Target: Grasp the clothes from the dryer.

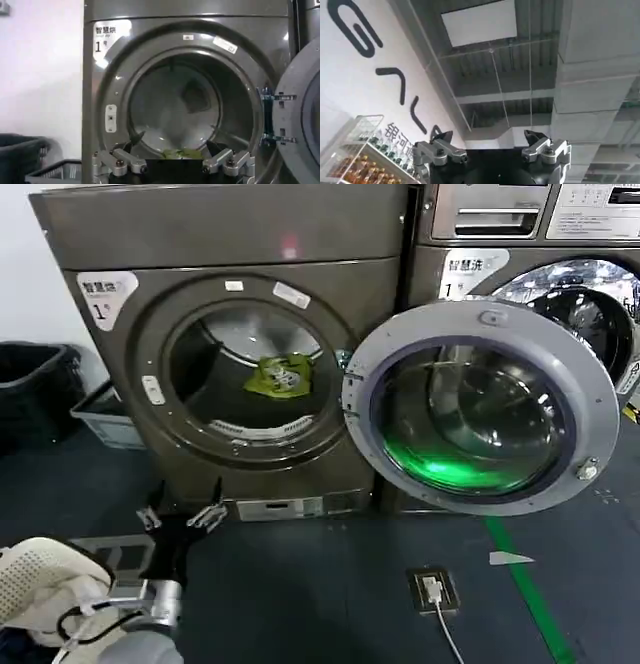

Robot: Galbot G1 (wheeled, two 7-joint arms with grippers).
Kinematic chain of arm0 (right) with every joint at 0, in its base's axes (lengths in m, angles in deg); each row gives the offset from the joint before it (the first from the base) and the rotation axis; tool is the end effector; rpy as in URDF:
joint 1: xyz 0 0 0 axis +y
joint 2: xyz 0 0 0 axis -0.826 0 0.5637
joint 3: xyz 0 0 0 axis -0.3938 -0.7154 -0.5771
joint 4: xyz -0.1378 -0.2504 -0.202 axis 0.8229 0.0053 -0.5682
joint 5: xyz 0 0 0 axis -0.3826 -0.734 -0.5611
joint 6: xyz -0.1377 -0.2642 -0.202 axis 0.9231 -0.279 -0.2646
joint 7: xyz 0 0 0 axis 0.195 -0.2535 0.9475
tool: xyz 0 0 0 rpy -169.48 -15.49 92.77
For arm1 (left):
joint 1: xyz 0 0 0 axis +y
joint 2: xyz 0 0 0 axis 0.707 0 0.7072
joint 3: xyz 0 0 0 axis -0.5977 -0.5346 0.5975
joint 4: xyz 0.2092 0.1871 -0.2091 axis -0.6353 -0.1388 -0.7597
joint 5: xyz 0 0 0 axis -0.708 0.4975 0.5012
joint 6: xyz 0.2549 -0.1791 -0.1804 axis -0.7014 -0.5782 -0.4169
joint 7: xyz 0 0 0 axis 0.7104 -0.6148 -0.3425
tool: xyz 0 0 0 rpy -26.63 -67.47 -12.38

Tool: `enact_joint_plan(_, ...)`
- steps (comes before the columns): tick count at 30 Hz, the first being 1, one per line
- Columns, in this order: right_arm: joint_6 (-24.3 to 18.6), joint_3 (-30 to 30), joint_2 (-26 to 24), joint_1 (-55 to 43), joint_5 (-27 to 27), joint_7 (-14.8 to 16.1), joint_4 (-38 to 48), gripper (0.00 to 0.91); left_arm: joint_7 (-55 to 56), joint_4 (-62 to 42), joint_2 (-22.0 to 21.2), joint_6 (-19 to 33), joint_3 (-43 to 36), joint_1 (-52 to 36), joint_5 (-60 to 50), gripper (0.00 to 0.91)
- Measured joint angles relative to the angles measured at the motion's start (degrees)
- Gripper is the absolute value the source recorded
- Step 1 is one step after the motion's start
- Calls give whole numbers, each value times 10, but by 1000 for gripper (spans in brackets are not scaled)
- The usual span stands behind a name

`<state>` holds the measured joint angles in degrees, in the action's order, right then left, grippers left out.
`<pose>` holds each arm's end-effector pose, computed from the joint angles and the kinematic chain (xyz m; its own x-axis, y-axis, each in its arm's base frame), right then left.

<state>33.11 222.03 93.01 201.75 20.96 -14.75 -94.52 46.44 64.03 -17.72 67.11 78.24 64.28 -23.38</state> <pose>-0.1804 -0.4071 0.1650 -0.2534 0.5795 -0.7746 0.9609 0.2434 -0.1322 0.2279 0.0226 -0.2202 -0.9959 0.0086 -0.0896 0.0034 0.9983 0.0579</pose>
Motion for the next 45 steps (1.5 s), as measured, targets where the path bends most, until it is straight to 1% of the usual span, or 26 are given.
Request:
enact_joint_plan(24, -36, 5, 3, 7, 19, 11, 1, 907, -2, 2, -2, 0, -2, -8, 2, 907)
enact_joint_plan(45, -40, 9, 4, 11, 20, 13, 8, 907, -3, 4, -1, -2, -1, -9, 3, 907)
